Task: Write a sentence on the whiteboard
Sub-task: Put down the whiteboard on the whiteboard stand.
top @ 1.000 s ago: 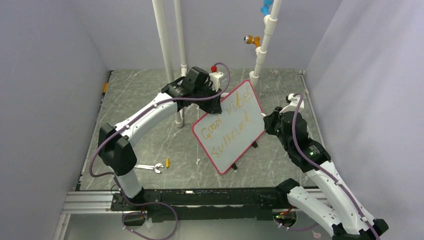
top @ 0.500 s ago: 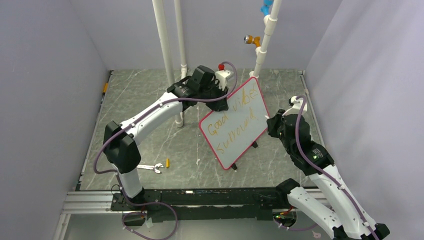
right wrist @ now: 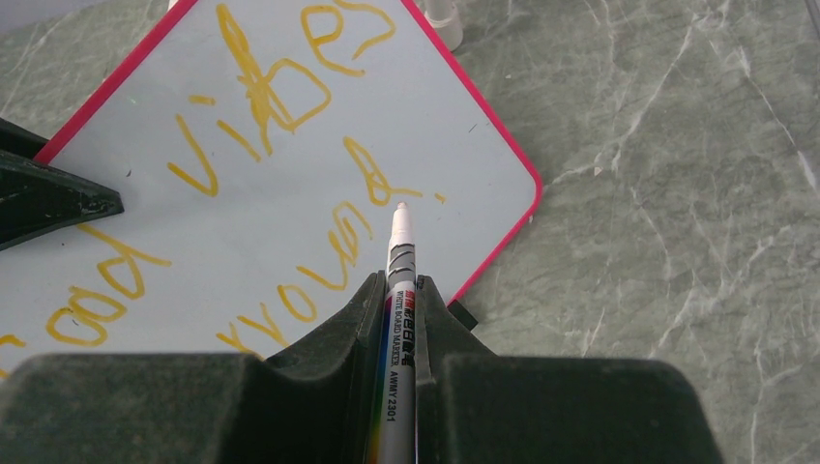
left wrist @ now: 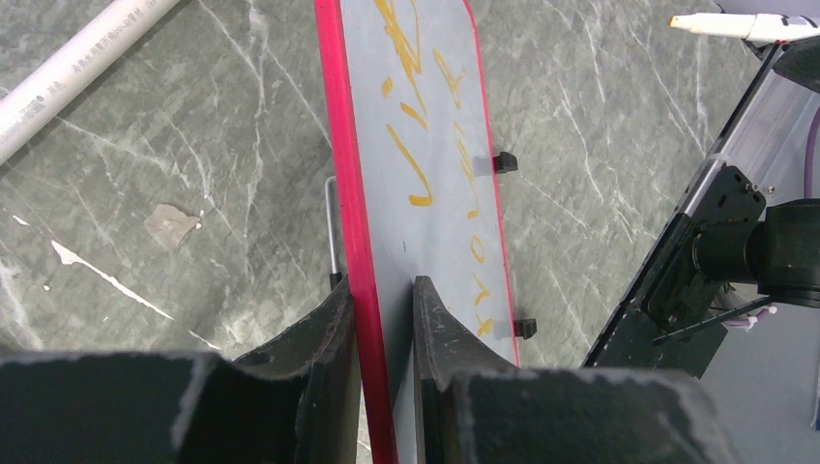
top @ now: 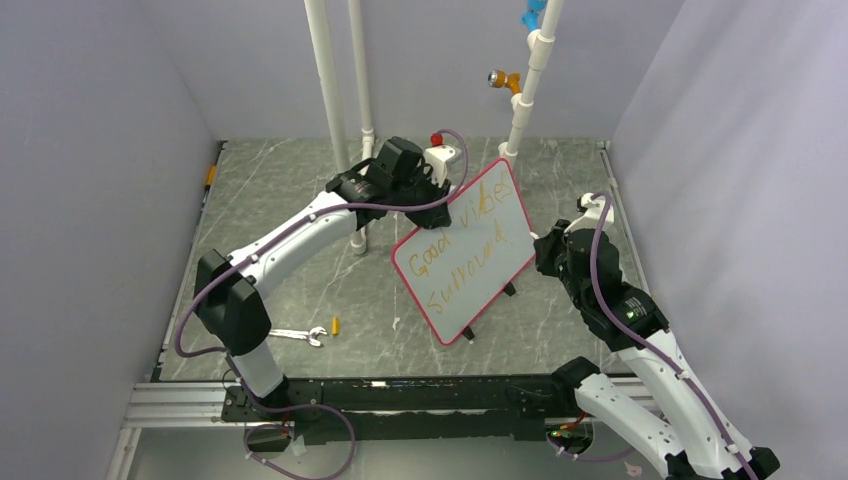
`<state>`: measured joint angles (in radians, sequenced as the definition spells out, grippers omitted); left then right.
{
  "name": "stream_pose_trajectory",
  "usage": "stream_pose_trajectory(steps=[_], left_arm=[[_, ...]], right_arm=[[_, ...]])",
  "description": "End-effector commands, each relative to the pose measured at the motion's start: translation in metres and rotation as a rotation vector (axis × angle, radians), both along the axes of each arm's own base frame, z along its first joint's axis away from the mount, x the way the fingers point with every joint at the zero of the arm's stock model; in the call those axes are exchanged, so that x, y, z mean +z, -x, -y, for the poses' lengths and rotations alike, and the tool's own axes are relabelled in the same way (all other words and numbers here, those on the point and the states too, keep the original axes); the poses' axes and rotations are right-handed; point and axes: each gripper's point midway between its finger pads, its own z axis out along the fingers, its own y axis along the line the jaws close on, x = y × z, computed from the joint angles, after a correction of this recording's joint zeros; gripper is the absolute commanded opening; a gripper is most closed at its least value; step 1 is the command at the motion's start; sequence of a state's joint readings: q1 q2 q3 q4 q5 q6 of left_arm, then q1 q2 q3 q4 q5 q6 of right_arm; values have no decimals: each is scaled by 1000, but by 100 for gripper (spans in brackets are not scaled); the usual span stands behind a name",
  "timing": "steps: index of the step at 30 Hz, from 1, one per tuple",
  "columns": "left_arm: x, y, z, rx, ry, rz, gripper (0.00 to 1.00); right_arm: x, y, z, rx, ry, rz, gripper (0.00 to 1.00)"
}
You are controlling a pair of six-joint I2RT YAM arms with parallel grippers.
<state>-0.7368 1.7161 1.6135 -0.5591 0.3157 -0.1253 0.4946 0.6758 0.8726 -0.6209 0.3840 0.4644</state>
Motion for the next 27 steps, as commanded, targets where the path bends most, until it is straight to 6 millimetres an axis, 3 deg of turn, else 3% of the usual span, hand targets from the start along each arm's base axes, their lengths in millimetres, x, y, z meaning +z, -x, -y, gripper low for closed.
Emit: stream_pose_trajectory(steps=[1, 13, 27], left_arm=[[-100, 72, -25, -130, -290, -273, 1], [-113, 67, -45, -76, -375, -236, 21], [-122, 66, -63, -28, -431, -200, 33]], right_arm=[[15, -1, 0, 3, -8, 40, 0], [13, -3, -3, 11, -4, 36, 0], [7, -7, -6, 21, 0, 26, 0]])
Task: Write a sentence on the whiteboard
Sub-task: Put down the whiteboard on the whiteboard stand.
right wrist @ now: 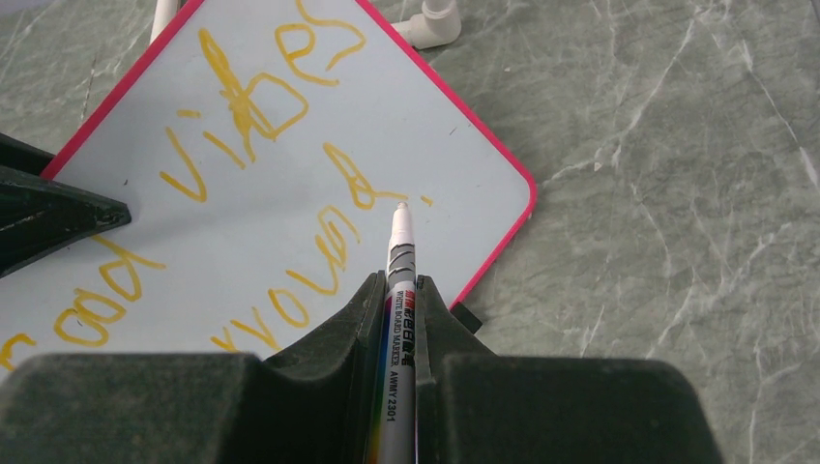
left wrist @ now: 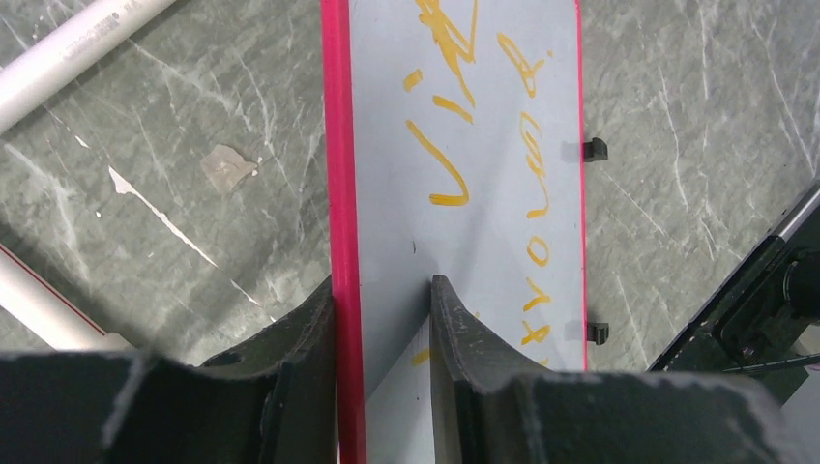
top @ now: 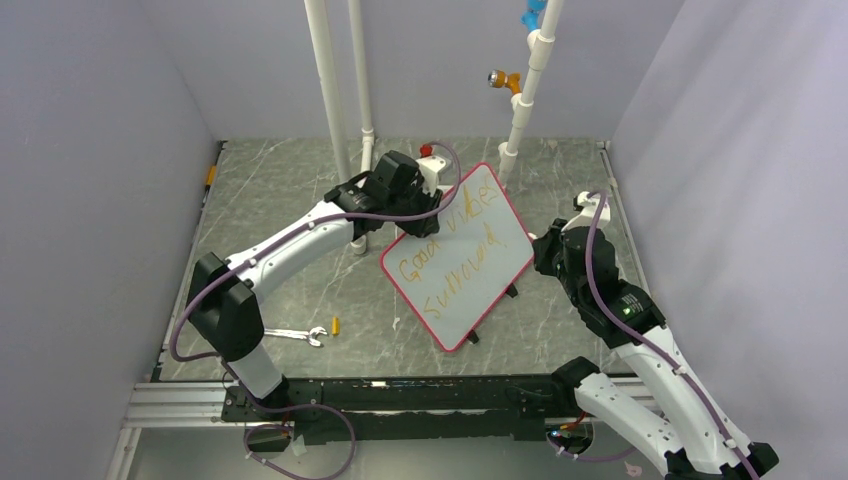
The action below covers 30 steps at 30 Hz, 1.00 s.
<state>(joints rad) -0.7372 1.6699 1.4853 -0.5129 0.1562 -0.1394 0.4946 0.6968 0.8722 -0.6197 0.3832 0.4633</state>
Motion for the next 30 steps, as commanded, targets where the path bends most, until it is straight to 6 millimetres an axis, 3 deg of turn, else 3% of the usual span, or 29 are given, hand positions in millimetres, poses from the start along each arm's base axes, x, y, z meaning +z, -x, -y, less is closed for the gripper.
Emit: stream_pose_trajectory(steps=[1, 7, 15, 21, 30], left_arm=[[-94, 74, -36, -139, -327, -258, 34], [-94, 67, -37, -102, -334, -245, 38], [-78, 59, -37, -75, -329, -195, 47], [-72, 54, -36, -64, -330, -177, 48], [-30, 47, -21, -62, -261, -130, 51]], right_arm=[[12, -5, -5, 20, -10, 42, 0], [10, -5, -5, 20, -6, 38, 0], [7, -6, -5, 19, -3, 34, 0], [5, -6, -5, 19, -3, 30, 0], [5, -7, -6, 20, -3, 30, 0]])
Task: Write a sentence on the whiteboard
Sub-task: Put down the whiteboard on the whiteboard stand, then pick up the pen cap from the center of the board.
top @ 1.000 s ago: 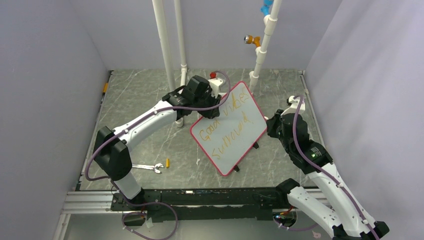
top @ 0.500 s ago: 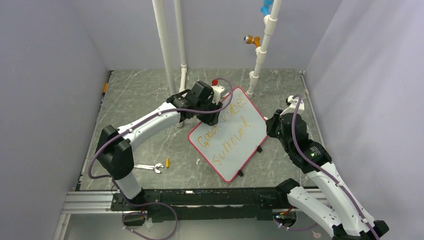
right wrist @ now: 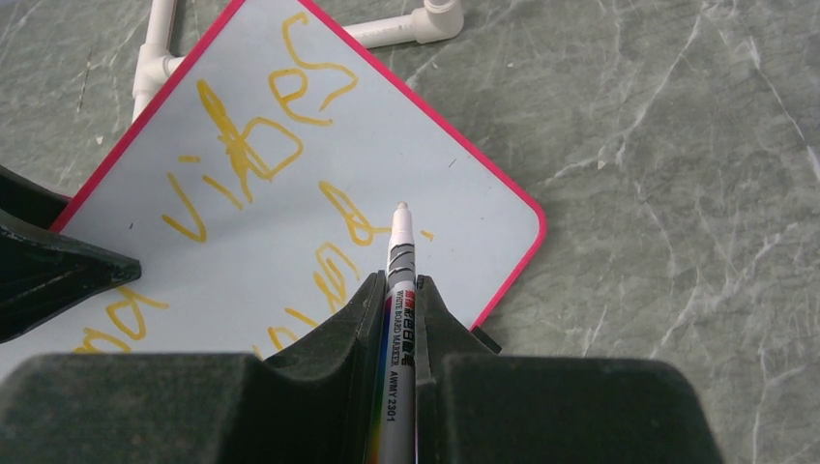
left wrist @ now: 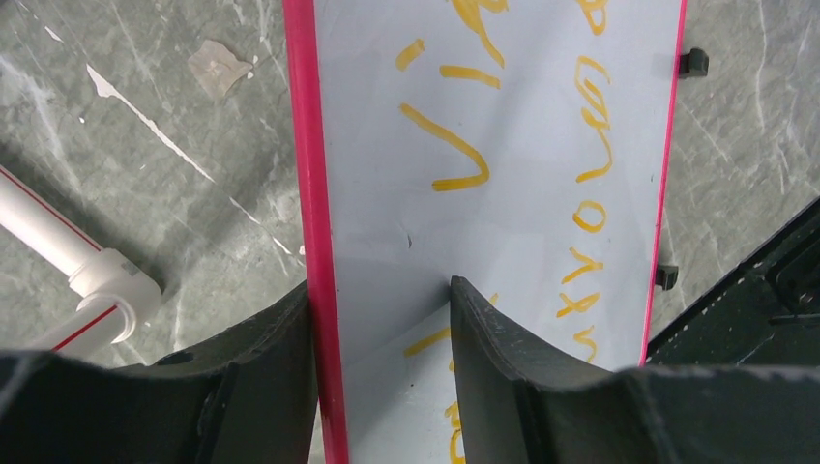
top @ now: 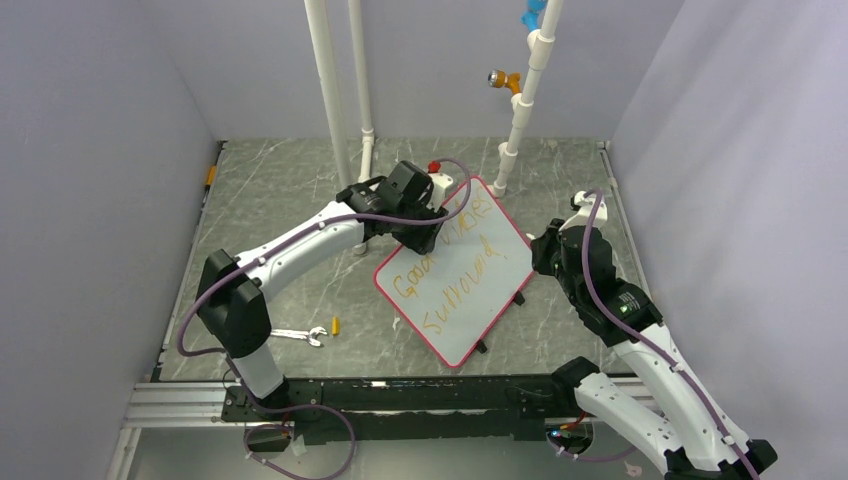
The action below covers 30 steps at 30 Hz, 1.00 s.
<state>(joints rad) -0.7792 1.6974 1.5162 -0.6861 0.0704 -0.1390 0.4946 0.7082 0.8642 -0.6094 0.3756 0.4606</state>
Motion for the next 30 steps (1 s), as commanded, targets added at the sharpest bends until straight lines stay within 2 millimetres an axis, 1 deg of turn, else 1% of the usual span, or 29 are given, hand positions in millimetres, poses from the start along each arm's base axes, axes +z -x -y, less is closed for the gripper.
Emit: stream_pose_trajectory(steps=[1, 4, 5, 7, 14, 17, 20, 23, 24, 27, 30], left_arm=[[1, 24, -5, -77, -91, -49, 52], [13, 20, -2, -75, -71, -25, 57], [15, 19, -1, -73, -64, -19, 65], [20, 17, 2, -74, -49, -8, 69], [28, 13, 8, -69, -27, 5, 73], [37, 11, 12, -64, -2, 19, 76], [51, 6, 17, -55, 25, 35, 81], [67, 3, 18, -43, 42, 59, 93], [73, 2, 17, -36, 48, 72, 95], [90, 1, 11, -17, 70, 114, 97], [100, 5, 2, 1, 86, 152, 96]], right_arm=[[9, -6, -4, 12, -6, 40, 0], [11, -6, -3, 11, -6, 42, 0], [10, -6, -3, 11, -5, 42, 0], [11, -6, -4, 12, -6, 43, 0], [10, -5, -3, 9, -4, 42, 0], [9, -5, -3, 11, -6, 42, 0], [8, -6, -4, 13, -8, 38, 0], [9, -6, -4, 14, -8, 41, 0], [10, -6, -4, 14, -7, 42, 0], [12, -6, -3, 13, -2, 45, 0], [13, -6, -3, 14, 0, 49, 0]])
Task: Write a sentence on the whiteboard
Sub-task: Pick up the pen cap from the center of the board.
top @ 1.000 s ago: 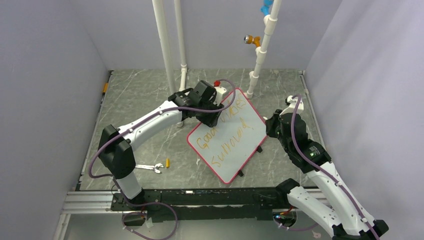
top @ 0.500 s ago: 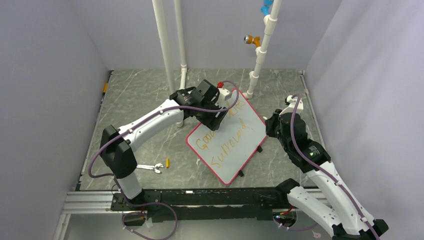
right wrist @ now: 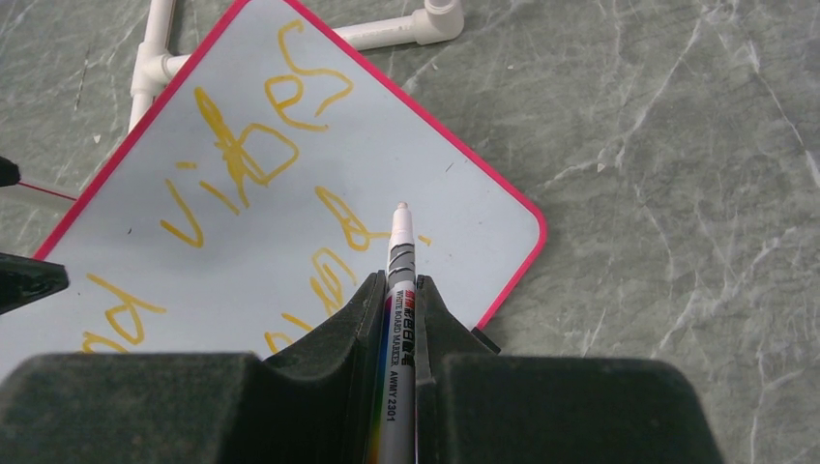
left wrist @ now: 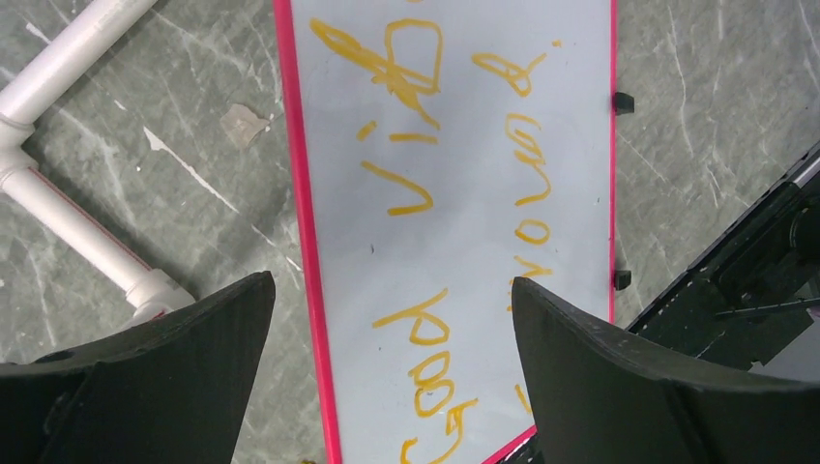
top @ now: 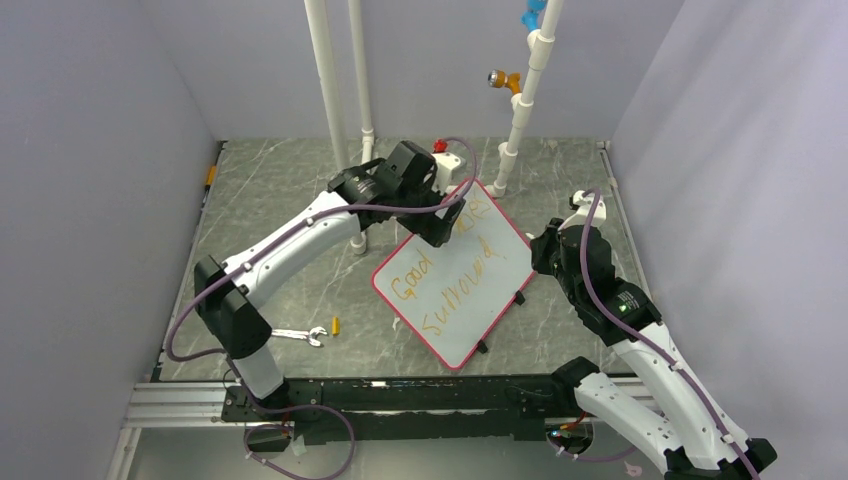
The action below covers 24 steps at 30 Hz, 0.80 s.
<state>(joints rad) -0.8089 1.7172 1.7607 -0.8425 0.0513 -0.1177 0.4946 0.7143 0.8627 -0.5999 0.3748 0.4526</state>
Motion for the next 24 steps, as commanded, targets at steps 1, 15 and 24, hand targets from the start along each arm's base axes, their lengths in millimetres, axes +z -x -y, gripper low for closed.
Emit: stream_pose_trajectory(steps=[1, 15, 24], left_arm=[[38, 7, -16, 39, 61, 88, 96], [34, 73, -135, 304, 43, 136, 86], [-18, 103, -182, 483, 10, 62, 75]], right_arm=[[13, -4, -2, 9, -6, 47, 0], [20, -10, -11, 39, -19, 53, 0], [23, -12, -17, 59, -32, 55, 0]])
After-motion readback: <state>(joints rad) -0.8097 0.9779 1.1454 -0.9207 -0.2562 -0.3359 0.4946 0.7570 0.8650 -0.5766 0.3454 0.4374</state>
